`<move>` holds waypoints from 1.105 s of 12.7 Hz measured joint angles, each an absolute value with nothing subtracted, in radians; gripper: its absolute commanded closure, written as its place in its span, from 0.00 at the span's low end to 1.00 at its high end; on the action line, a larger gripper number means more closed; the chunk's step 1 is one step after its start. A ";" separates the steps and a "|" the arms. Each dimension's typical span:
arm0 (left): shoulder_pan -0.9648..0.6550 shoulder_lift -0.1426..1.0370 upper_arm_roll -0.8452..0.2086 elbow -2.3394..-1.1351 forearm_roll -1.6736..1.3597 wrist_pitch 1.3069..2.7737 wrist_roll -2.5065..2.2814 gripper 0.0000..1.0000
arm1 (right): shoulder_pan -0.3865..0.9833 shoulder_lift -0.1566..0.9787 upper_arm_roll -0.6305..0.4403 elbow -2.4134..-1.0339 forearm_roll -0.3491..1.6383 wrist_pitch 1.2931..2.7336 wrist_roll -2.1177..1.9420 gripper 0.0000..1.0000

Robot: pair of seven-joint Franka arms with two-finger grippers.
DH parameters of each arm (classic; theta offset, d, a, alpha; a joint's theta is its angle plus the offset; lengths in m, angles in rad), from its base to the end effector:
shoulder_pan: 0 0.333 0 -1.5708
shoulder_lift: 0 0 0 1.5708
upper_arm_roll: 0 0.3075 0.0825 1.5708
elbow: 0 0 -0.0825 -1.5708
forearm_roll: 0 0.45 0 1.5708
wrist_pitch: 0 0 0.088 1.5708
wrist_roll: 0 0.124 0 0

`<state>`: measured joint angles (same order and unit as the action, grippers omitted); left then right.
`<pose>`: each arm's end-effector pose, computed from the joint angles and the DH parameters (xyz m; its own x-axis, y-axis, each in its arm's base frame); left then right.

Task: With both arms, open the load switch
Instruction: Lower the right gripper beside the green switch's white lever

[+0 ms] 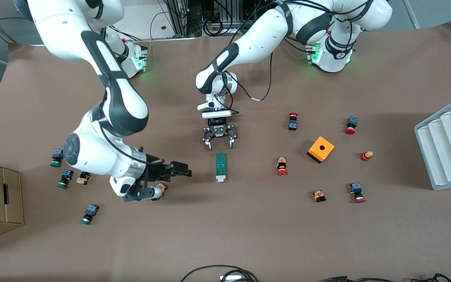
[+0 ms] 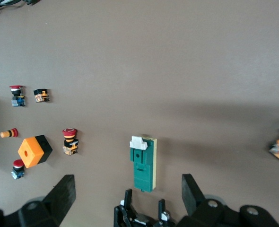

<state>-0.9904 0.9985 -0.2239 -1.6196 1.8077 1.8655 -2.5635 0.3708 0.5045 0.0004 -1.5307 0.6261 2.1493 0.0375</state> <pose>0.3250 -0.6008 -0.0146 0.3041 0.0412 0.9518 0.0949 -0.9954 0.0128 0.7024 0.3084 0.3308 0.9999 0.0130 0.0014 0.0118 -0.8513 -0.5245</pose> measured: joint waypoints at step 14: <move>-0.990 0.999 -0.224 -1.620 1.809 1.865 -2.564 0.00 | 0.381 0.598 -0.004 -1.533 0.767 2.193 -0.199 0.00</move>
<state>-0.9904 0.9990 -0.2240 -1.6196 1.8093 1.8645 -2.5643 0.3813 0.5985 -0.0043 -1.5334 0.7667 2.1926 -0.1986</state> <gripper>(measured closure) 0.000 0.000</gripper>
